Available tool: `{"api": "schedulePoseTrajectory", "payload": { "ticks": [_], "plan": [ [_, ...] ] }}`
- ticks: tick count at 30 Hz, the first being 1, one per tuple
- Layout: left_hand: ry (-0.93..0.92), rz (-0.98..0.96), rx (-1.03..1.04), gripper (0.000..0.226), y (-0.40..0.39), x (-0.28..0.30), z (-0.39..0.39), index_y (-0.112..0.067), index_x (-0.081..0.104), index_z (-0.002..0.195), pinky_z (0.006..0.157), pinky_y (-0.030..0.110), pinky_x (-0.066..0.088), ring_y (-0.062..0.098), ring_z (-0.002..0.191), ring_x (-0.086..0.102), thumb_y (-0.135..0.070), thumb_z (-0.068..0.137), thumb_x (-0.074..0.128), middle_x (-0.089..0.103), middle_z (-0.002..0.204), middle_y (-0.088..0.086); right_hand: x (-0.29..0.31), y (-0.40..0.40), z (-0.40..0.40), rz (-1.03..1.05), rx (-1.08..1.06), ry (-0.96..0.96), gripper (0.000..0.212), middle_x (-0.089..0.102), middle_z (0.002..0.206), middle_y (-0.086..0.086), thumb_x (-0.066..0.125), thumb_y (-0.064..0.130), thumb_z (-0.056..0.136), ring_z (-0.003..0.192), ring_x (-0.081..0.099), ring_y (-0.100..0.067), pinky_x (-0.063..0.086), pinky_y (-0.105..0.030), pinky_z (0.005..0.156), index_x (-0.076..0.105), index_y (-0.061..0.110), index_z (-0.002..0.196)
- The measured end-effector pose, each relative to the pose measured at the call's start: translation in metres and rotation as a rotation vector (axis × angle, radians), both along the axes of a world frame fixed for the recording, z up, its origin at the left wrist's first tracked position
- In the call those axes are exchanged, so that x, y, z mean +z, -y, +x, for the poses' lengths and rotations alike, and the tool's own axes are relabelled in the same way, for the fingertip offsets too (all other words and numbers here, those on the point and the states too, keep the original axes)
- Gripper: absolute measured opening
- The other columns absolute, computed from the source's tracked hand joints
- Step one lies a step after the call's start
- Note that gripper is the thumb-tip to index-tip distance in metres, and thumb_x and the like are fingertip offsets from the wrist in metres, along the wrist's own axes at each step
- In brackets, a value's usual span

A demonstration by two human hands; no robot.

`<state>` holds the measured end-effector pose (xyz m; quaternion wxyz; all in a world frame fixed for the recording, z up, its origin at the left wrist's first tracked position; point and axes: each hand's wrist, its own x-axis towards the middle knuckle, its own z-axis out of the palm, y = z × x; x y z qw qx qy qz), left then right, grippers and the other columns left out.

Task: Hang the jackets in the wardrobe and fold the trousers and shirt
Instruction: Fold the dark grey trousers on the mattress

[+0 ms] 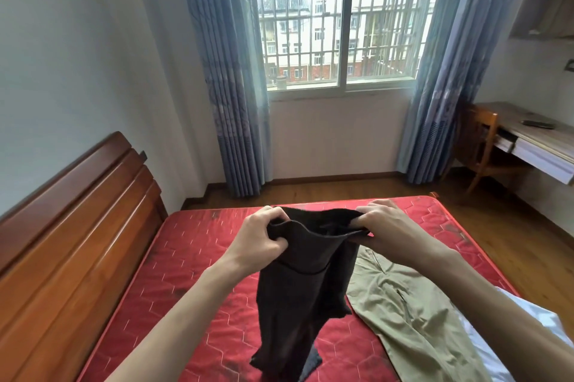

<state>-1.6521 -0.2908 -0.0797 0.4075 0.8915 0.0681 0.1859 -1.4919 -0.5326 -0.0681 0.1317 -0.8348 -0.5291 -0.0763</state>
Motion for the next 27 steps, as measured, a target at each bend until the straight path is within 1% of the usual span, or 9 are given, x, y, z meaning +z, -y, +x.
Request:
{"api": "schedulePoseTrajectory", "payload": {
  "ticks": [2,5,10,13,17,19,24,26,27],
  "plan": [
    [0.015,-0.002,0.017,0.027,-0.007,0.002,-0.002,-0.021,0.073,0.083,0.07,0.029,0.052,0.017,0.079,0.062,0.004,0.075,0.067,0.063,0.088,0.0,0.009,0.01,0.003,0.024,0.034,-0.072,0.009,0.071,0.092,0.012,0.075,0.03,0.094,0.086,0.066,-0.01,0.049,-0.03,0.092,0.082,0.026,0.098],
    [0.057,0.08,0.02,0.023,-0.007,0.003,0.001,-0.02,0.073,0.082,0.066,0.029,0.05,0.016,0.075,0.061,0.002,0.075,0.069,0.061,0.084,-0.002,0.019,0.014,0.001,0.014,0.066,-0.102,0.008,0.07,0.09,0.011,0.077,0.023,0.09,0.078,0.065,-0.01,0.055,-0.034,0.077,0.081,0.018,0.093],
    [0.067,0.145,0.045,0.017,-0.01,0.006,0.004,-0.021,0.068,0.079,0.064,0.032,0.05,0.014,0.074,0.06,-0.006,0.072,0.069,0.061,0.082,-0.005,0.026,0.017,0.001,-0.077,0.06,0.012,0.017,0.06,0.11,0.014,0.071,0.035,0.086,0.078,0.063,-0.015,0.053,-0.036,0.079,0.076,0.019,0.09],
    [0.055,0.143,0.025,0.014,-0.006,0.004,0.005,-0.023,0.066,0.077,0.062,0.028,0.048,0.014,0.072,0.06,-0.011,0.071,0.069,0.061,0.08,-0.007,0.031,0.014,0.0,-0.09,0.072,-0.073,0.032,0.062,0.098,0.014,0.073,0.051,0.089,0.078,0.062,-0.011,0.052,-0.035,0.075,0.079,0.02,0.087],
    [-0.019,-0.082,-0.053,0.013,-0.014,0.006,0.004,-0.022,0.072,0.085,0.071,0.036,0.059,0.022,0.08,0.07,-0.015,0.079,0.081,0.071,0.084,0.002,0.034,0.015,0.009,-0.007,0.104,-0.228,0.027,0.071,0.085,0.007,0.08,0.035,0.089,0.075,0.064,-0.016,0.052,-0.04,0.073,0.078,0.011,0.078],
    [-0.033,-0.175,-0.09,0.016,-0.021,0.01,0.001,-0.02,0.074,0.088,0.074,0.033,0.061,0.022,0.083,0.072,-0.016,0.08,0.088,0.074,0.087,0.006,0.036,0.019,0.015,0.011,0.102,-0.24,0.028,0.069,0.081,0.003,0.084,0.032,0.086,0.073,0.062,-0.017,0.051,-0.041,0.072,0.074,0.009,0.075],
    [-0.011,-0.155,-0.129,0.017,-0.018,0.016,0.004,-0.02,0.065,0.086,0.069,0.027,0.056,0.008,0.077,0.064,-0.01,0.086,0.079,0.067,0.08,-0.004,0.034,0.019,0.022,0.044,0.107,-0.265,0.025,0.065,0.081,0.006,0.086,0.036,0.083,0.075,0.062,-0.014,0.052,-0.039,0.071,0.075,0.014,0.085],
    [0.016,-0.114,-0.115,0.02,-0.017,0.02,0.004,-0.021,0.062,0.085,0.069,0.033,0.059,0.013,0.076,0.063,-0.008,0.087,0.077,0.066,0.083,0.0,0.034,0.022,0.024,0.107,0.084,-0.304,0.027,0.063,0.082,0.009,0.088,0.034,0.082,0.071,0.059,-0.009,0.052,-0.032,0.066,0.065,0.025,0.092],
    [0.03,-0.09,-0.105,0.021,-0.018,0.023,0.004,-0.02,0.061,0.085,0.07,0.036,0.061,0.018,0.077,0.065,-0.007,0.087,0.077,0.066,0.085,0.004,0.033,0.023,0.025,0.148,0.058,-0.339,0.04,0.063,0.082,0.007,0.09,0.032,0.08,0.067,0.056,-0.009,0.051,-0.029,0.061,0.053,0.03,0.095]
  ]
}}
